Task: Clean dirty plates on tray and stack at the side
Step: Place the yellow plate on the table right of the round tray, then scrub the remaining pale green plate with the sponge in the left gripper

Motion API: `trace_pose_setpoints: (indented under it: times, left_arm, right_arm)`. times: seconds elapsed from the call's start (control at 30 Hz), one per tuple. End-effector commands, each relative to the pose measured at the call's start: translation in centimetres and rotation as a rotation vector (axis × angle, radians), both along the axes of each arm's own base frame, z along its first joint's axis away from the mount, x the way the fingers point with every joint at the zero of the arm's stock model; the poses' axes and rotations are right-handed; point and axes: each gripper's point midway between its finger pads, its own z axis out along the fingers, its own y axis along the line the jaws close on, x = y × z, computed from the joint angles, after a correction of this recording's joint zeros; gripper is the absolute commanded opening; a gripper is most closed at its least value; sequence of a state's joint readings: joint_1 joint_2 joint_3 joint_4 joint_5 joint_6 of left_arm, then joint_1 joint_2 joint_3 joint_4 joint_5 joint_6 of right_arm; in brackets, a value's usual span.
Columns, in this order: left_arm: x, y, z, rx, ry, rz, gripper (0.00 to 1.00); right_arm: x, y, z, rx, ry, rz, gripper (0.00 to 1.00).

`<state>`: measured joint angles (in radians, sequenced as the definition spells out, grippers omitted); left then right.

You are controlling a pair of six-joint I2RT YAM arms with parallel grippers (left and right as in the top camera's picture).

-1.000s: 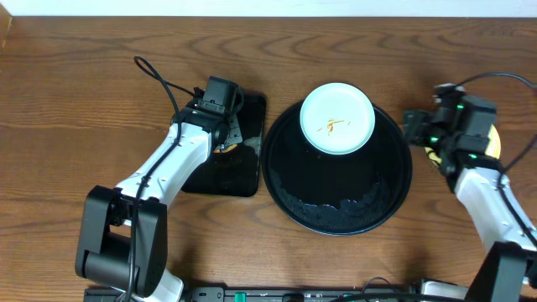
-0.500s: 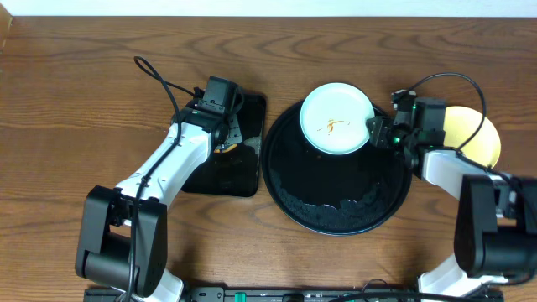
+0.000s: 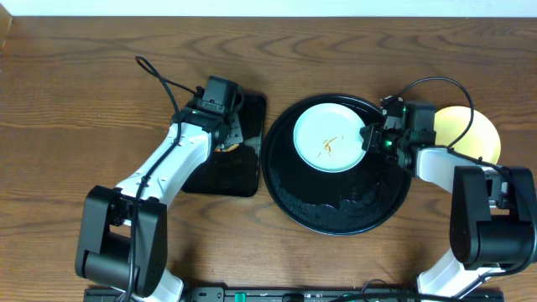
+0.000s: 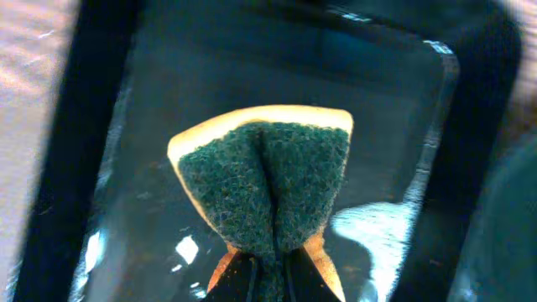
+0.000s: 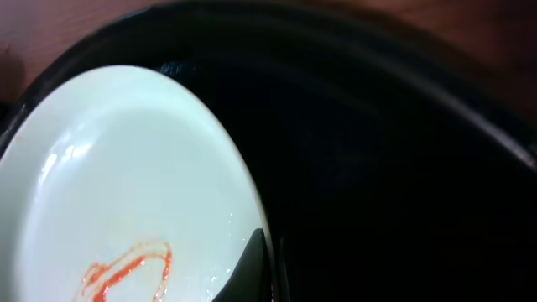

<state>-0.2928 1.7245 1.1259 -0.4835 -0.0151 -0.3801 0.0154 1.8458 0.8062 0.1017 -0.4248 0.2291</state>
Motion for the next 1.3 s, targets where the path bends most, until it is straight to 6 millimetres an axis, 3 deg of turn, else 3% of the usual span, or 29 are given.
trace_pose_setpoints:
  times: [0.0,0.23,0.4,0.57,0.87,1.07,1.27]
  left_arm:
    - [-0.1,-2.6,1.1,-0.067,-0.02,-0.155,0.08]
    - [-0.1,-8.5,3.9,-0.145,-0.136,-0.332,0.08]
    - [-1.5,-13.7,5.0,-0.244,-0.171,-0.441,0.08]
    - [-3.0,-17.7,5.5,-0.314,-0.183,-0.477,0.08]
    - [-5.6,-23.4,3.1,-0.405,-0.123,-0.467,0.08]
    - [-6.7,-25.6,0.3,-0.465,-0.037,-0.367,0.08]
    - [-7.8,-27.3,-1.2,-0.508,0.009,-0.355,0.08]
  right_arm:
    - [-2.2,0.7,-1.5,0.009,0.093,0.023,0.01]
    - [-4.3,0.1,-0.6,-0.029,0.161,0.02,0.01]
    - [-5.8,-1.5,0.4,-0.141,0.203,-0.029,0.01]
    - [-7.1,-1.4,0.4,-0.21,0.238,-0.02,0.01]
    - [-8.3,0.5,0.1,-0.216,0.27,0.024,0.01]
    - [-8.3,0.5,0.1,-0.212,0.275,0.017,0.01]
    - [-8.4,0.5,0.0,-0.212,0.278,0.017,0.01]
